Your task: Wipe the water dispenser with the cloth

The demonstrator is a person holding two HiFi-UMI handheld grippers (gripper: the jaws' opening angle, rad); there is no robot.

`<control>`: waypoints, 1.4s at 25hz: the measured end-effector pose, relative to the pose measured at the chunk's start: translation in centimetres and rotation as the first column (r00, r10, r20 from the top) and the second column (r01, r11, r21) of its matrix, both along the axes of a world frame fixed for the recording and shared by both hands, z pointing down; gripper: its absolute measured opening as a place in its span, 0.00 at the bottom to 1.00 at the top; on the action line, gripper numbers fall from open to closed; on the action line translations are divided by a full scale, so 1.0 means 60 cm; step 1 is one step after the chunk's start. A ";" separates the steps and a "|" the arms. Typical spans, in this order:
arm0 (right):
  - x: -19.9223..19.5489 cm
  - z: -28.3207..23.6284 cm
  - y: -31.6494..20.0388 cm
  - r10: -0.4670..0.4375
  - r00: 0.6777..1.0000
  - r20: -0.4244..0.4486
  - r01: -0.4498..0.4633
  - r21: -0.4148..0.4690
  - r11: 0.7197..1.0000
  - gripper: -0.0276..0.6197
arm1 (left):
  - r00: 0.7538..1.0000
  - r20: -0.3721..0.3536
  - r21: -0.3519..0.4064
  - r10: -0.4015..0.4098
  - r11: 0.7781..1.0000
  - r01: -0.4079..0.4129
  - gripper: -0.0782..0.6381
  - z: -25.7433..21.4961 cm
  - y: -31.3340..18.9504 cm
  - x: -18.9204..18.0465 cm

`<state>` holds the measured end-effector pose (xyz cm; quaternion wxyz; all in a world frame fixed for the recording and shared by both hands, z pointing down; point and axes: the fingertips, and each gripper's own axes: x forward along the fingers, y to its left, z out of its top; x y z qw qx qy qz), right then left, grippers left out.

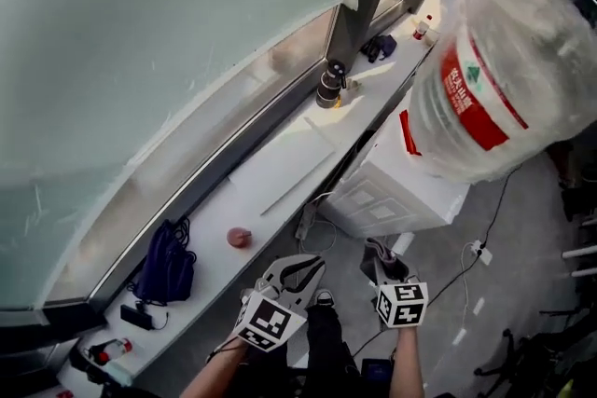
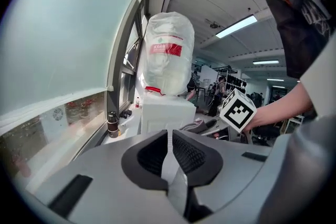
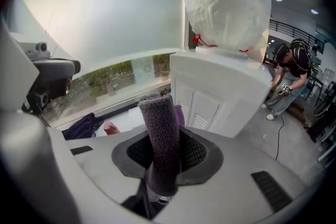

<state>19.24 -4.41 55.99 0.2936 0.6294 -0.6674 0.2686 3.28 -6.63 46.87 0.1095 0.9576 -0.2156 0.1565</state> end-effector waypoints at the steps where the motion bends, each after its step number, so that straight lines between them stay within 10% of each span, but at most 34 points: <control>1: -0.010 -0.027 0.006 0.024 1.000 0.018 -0.024 0.025 0.999 0.21 | 1.000 -0.001 0.005 0.013 1.000 -0.013 0.16 -0.016 0.004 -0.007; 18: 0.002 -0.255 0.216 0.285 0.941 0.182 -0.322 0.219 0.921 0.21 | 0.968 0.019 0.006 0.251 0.968 -0.251 0.16 -0.121 0.165 0.023; 35: 0.088 -0.304 0.473 0.231 0.946 0.229 -0.293 0.294 0.910 0.21 | 0.981 0.019 0.102 0.194 0.976 -0.195 0.16 -0.197 0.374 0.125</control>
